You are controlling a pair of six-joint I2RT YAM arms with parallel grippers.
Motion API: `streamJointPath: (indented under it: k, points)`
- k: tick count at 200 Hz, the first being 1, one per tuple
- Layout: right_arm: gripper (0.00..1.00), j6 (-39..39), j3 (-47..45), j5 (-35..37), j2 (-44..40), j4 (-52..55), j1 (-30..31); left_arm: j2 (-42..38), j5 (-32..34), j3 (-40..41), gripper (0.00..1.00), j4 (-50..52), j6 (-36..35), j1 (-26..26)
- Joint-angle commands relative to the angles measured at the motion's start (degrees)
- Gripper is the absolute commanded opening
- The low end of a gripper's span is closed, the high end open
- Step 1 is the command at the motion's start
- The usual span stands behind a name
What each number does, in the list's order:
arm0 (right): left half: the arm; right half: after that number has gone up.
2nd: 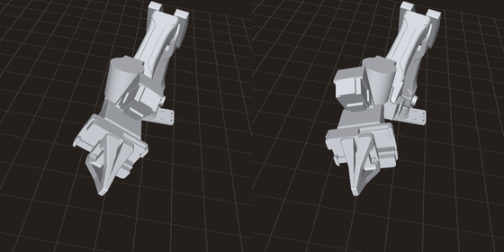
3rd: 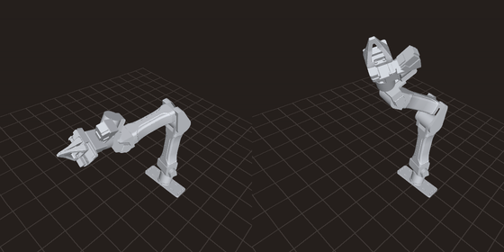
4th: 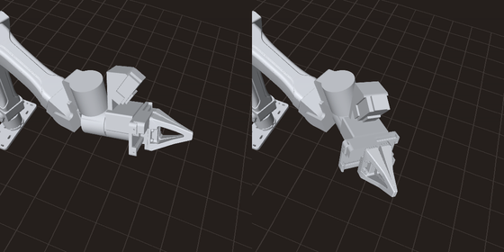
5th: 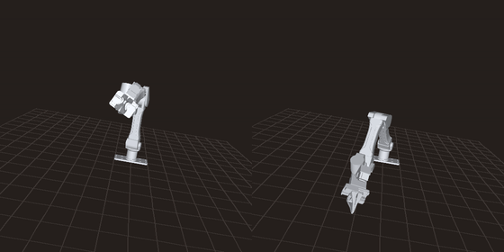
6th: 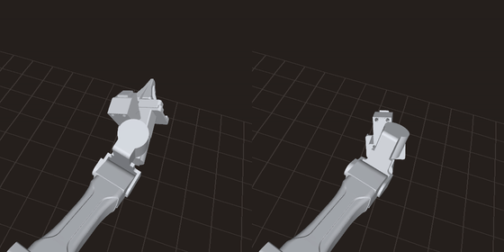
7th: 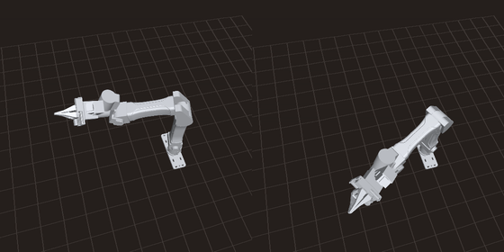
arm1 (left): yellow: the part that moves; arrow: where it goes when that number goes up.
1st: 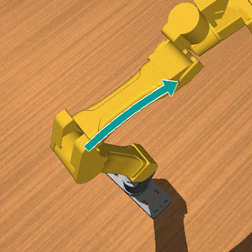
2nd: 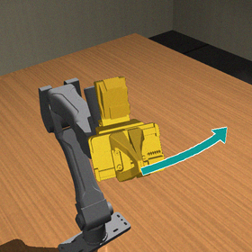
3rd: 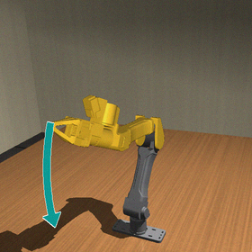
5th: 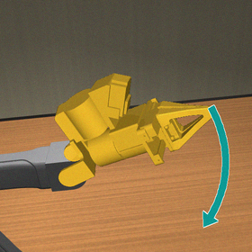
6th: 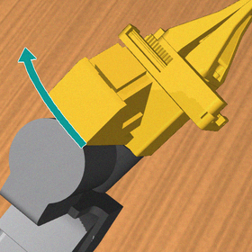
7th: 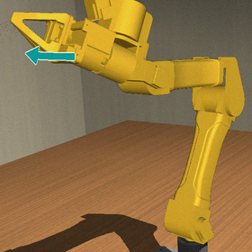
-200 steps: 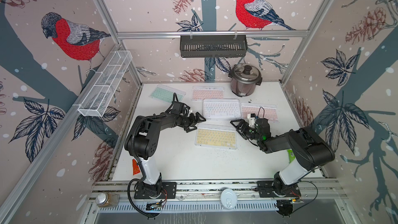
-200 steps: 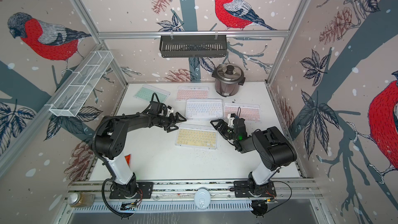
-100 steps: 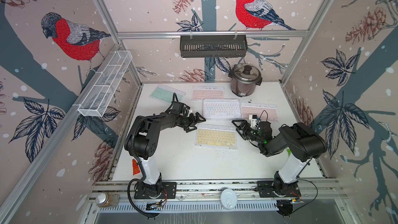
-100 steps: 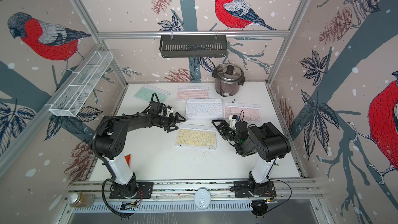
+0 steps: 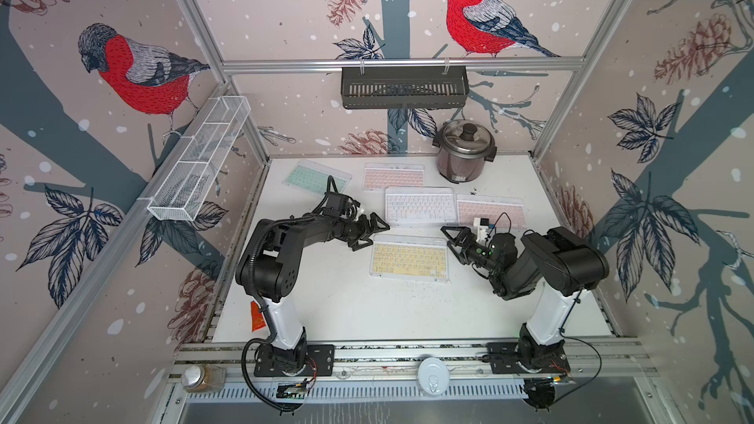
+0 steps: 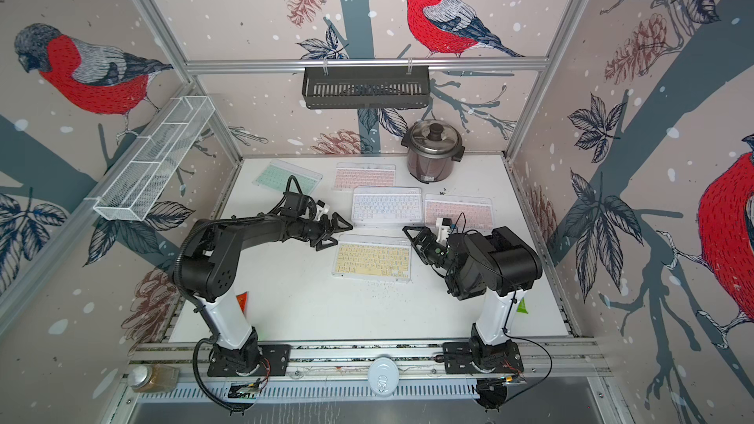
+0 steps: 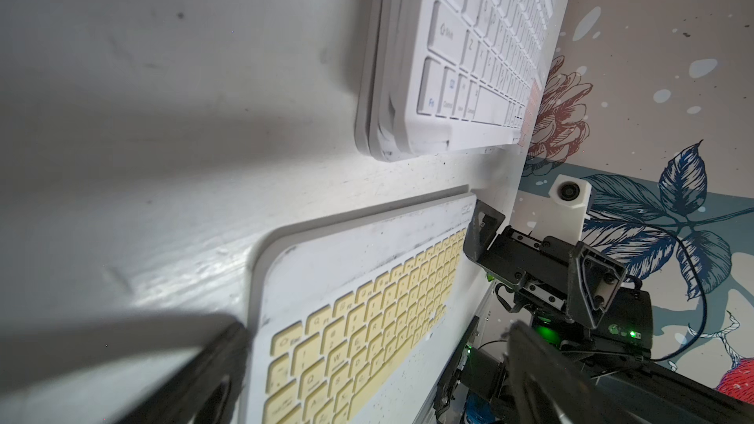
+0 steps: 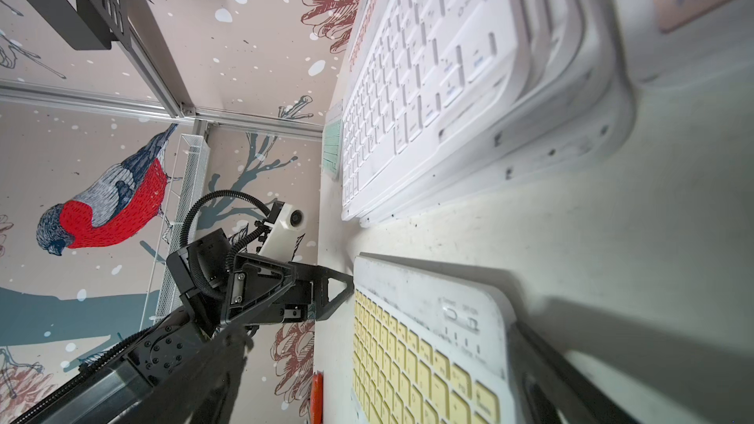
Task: Stack the numeric keypads
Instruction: Pick up the numeric keypad from the center of the board.
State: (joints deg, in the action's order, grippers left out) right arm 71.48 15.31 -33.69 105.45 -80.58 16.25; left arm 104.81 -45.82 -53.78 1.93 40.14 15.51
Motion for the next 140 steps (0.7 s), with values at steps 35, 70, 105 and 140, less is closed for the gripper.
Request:
streamJointPath:
  k: [35, 70, 105, 140]
  points:
    - [1.00, -3.5, 3.4, -3.7, -5.9, 11.2, 4.7, 0.3, -0.4, 2.3, 0.99, 1.5, 2.9, 0.2]
    - [1.00, -5.5, 5.5, -2.6, -11.0, 17.9, 6.6, -0.2, -1.5, 3.2, 0.99, -0.3, 3.9, 0.2]
    - [1.00, -7.5, 7.7, -2.5, -14.8, 23.6, 8.1, -0.8, -2.3, 3.7, 0.99, -1.4, 4.6, 0.2]
    - [1.00, -9.5, 9.4, -2.2, -18.3, 28.3, 9.7, -1.6, -2.7, 3.3, 0.99, -2.1, 5.3, 0.2]
